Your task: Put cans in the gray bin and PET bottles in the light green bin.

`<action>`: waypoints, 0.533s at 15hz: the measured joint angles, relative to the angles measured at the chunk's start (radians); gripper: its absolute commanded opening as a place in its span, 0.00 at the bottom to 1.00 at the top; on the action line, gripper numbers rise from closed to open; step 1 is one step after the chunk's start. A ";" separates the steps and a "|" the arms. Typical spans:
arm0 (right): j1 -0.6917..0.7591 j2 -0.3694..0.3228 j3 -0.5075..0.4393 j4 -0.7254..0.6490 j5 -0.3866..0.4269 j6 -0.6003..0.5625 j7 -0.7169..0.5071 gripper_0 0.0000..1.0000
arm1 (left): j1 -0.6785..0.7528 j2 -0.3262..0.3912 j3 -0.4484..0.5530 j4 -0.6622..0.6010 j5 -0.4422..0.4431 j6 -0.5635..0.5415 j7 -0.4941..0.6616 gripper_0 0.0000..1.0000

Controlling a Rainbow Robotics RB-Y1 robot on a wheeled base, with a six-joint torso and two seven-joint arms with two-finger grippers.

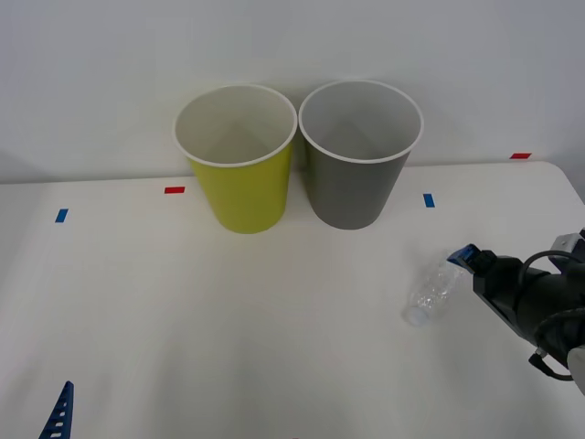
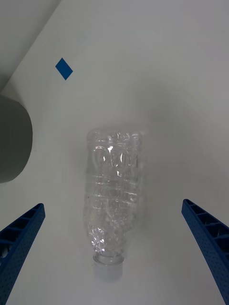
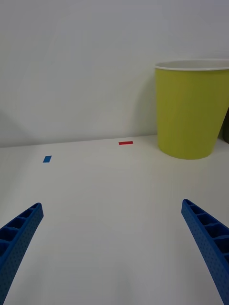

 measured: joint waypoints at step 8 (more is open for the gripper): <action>-0.180 -0.132 0.028 0.214 -0.265 0.001 -0.027 1.00 | 0.000 0.000 0.000 0.000 0.000 0.000 0.000 1.00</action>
